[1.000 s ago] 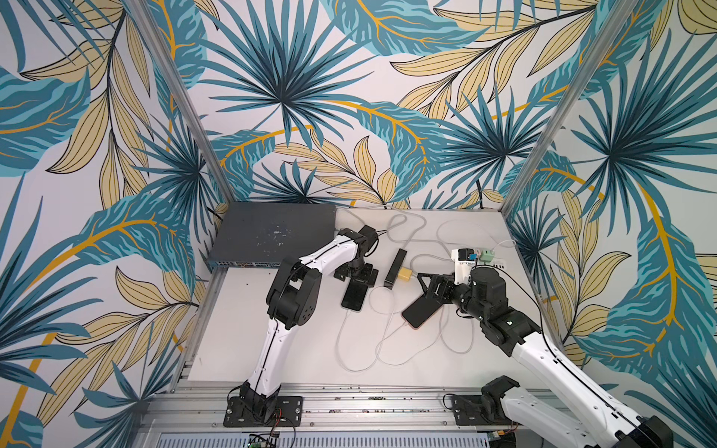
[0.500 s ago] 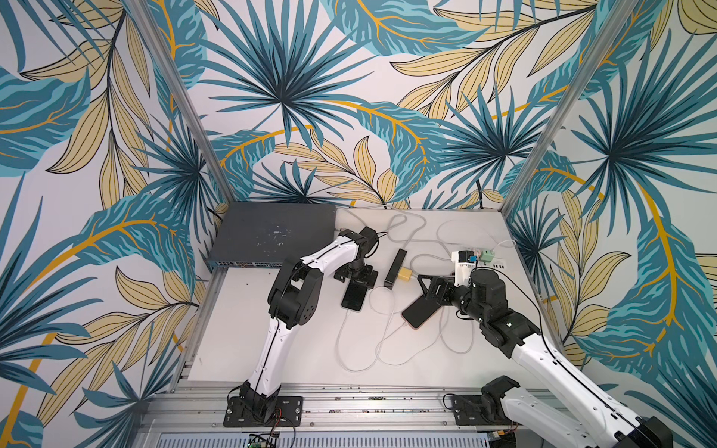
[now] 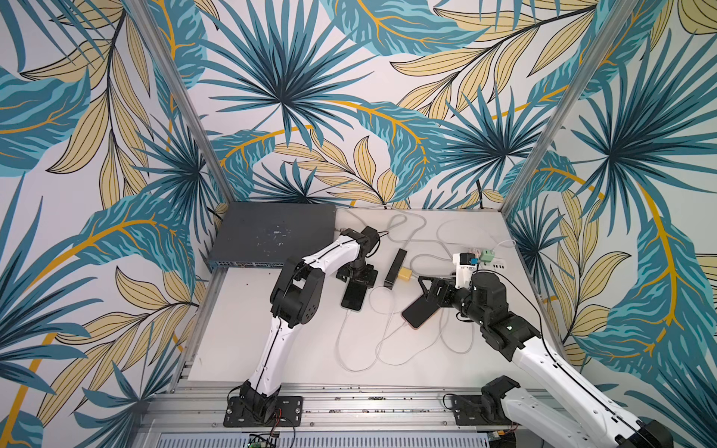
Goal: Unplug the charging cable from the phone
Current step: Pick up the phone at the center of the board.
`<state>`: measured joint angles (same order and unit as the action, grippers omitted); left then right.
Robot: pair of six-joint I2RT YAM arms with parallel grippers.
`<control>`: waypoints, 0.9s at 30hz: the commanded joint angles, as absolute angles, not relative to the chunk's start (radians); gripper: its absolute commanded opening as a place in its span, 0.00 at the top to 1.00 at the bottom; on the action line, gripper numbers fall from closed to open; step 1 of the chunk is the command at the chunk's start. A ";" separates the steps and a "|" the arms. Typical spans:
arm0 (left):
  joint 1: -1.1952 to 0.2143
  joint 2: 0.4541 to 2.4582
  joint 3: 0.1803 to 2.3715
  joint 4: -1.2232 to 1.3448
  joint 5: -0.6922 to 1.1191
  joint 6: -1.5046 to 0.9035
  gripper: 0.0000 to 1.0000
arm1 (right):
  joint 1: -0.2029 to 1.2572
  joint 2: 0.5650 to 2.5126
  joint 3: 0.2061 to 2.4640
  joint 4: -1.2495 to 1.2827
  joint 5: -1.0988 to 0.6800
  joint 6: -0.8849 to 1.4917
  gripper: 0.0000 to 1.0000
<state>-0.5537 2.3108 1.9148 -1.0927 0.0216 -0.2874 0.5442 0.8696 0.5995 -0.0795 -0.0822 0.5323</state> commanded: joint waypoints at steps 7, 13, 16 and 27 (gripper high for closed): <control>-0.554 2.340 1.928 -1.115 0.020 -0.296 0.20 | 0.549 0.847 0.569 -0.062 -0.069 0.551 0.00; -0.551 2.329 1.954 -1.135 0.010 -0.298 0.25 | 0.549 0.845 0.566 -0.057 -0.071 0.555 0.00; -0.551 2.323 1.989 -1.158 0.005 -0.295 0.25 | 0.550 0.844 0.559 -0.055 -0.070 0.559 0.00; -0.549 2.271 2.145 -1.254 -0.024 -0.273 0.26 | 0.553 0.854 0.534 -0.036 -0.078 0.562 0.00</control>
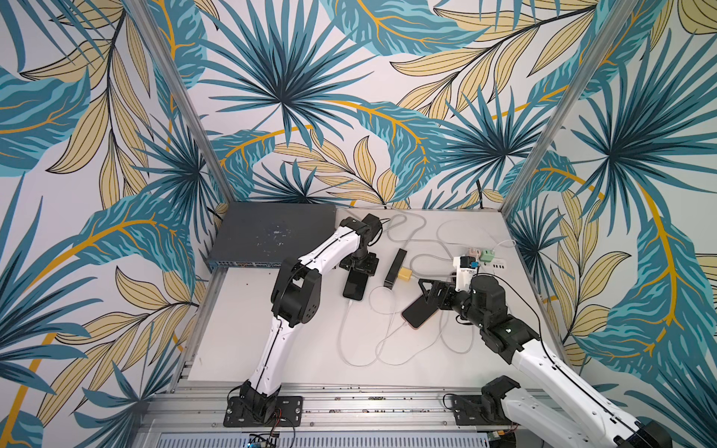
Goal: Unplug the charging cable from the phone
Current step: Pick up the phone at the center of the board.
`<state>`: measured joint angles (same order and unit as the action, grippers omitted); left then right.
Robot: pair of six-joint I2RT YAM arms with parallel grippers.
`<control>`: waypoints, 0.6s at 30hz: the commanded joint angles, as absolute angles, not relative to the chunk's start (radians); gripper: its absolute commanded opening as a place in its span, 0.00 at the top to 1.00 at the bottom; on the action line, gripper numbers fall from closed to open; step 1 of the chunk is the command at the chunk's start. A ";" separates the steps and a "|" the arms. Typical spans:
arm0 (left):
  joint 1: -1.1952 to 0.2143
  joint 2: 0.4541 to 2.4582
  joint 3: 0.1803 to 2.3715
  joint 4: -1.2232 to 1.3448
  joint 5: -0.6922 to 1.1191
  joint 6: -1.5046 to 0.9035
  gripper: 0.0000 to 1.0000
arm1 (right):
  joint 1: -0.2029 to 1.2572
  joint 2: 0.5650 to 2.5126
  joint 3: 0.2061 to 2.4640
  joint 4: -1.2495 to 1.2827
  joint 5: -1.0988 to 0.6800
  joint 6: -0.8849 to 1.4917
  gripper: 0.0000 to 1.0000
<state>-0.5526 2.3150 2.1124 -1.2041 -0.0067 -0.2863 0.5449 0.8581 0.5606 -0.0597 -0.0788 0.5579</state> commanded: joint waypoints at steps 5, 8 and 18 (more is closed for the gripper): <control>-0.550 2.250 2.165 -1.274 -0.035 -0.272 0.26 | 0.563 0.857 0.532 -0.035 -0.075 0.559 0.00; -0.550 2.227 2.181 -1.281 -0.036 -0.274 0.26 | 0.570 0.866 0.535 -0.036 -0.075 0.552 0.00; -0.565 2.104 2.324 -1.334 0.000 -0.298 0.26 | 0.658 0.982 0.587 0.045 -0.110 0.532 0.01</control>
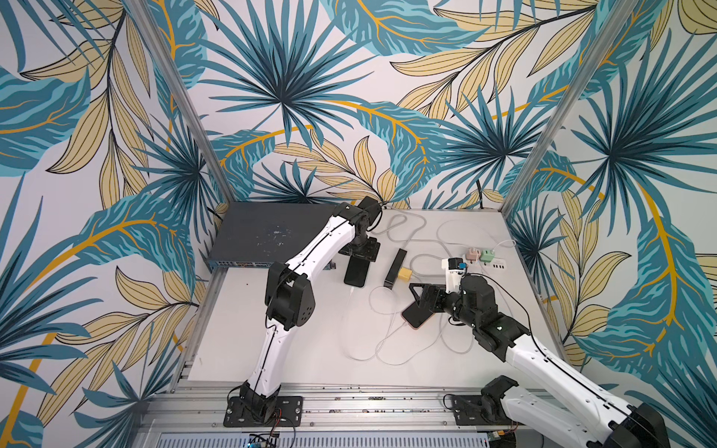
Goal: Unplug the charging cable from the phone
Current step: Pick up the phone at the center of the board, then remove the charging cable from the phone, then place the phone at the center of the board.
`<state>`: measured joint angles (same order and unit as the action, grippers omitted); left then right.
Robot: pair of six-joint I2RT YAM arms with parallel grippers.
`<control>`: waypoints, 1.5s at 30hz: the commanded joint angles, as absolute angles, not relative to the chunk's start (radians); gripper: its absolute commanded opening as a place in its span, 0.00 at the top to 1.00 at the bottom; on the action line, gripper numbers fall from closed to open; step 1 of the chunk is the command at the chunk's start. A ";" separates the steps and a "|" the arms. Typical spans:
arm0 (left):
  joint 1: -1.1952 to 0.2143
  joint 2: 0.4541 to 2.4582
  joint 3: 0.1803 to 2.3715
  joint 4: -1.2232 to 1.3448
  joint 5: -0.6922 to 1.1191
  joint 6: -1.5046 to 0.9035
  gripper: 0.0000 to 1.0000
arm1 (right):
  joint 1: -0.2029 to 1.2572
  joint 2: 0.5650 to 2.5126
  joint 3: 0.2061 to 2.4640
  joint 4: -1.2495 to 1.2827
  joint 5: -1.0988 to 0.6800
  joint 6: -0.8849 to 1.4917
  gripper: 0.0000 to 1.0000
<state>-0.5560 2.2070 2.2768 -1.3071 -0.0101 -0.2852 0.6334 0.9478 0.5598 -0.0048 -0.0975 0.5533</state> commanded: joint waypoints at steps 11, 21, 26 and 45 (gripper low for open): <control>-0.606 1.960 2.319 -1.297 0.012 -0.348 0.26 | 0.761 1.120 0.695 0.130 -0.131 0.503 0.10; -0.615 1.945 2.303 -1.301 -0.005 -0.344 0.27 | 0.784 1.152 0.716 0.158 -0.132 0.500 0.10; -0.616 1.947 2.303 -1.296 -0.002 -0.347 0.27 | 0.784 1.136 0.697 0.160 -0.126 0.503 0.10; -0.615 1.931 2.259 -1.277 0.000 -0.356 0.27 | 0.812 1.074 0.655 0.143 -0.099 0.514 0.09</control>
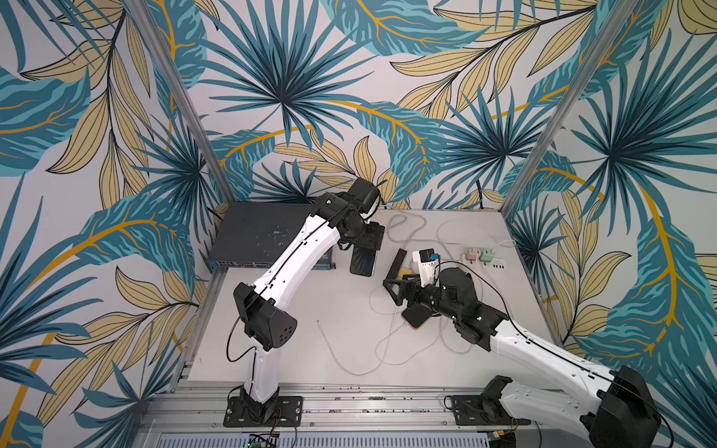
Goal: Unplug the charging cable from the phone
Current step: Place the phone at the center of the board.
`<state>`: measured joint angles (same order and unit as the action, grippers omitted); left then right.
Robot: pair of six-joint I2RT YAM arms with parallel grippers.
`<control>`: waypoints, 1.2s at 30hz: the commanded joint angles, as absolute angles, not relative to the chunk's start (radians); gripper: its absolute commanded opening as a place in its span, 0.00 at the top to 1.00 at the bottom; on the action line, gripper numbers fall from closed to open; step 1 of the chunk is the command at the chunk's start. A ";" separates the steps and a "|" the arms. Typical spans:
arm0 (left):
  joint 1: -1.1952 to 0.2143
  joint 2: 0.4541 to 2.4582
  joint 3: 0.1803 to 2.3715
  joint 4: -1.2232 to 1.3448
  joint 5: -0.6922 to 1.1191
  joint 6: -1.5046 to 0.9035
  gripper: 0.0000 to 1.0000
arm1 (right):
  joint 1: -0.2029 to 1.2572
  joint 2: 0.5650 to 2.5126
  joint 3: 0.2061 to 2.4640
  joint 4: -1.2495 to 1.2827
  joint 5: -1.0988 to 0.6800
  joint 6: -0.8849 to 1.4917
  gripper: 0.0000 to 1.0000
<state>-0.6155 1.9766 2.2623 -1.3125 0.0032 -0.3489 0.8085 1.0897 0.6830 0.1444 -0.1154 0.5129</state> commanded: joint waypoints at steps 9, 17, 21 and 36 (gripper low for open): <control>-0.615 1.915 2.237 -1.260 0.004 -0.365 0.27 | 0.813 1.052 0.621 0.162 -0.089 0.530 0.09; -0.616 1.872 2.091 -1.184 0.006 -0.383 0.27 | 0.813 0.995 0.583 0.127 -0.067 0.538 0.09; -0.615 1.853 2.019 -1.146 0.013 -0.390 0.27 | 0.813 0.942 0.545 0.102 -0.042 0.555 0.09; -0.615 1.913 1.859 -1.072 -0.008 -0.376 0.27 | 0.812 0.834 0.464 0.033 0.012 0.615 0.09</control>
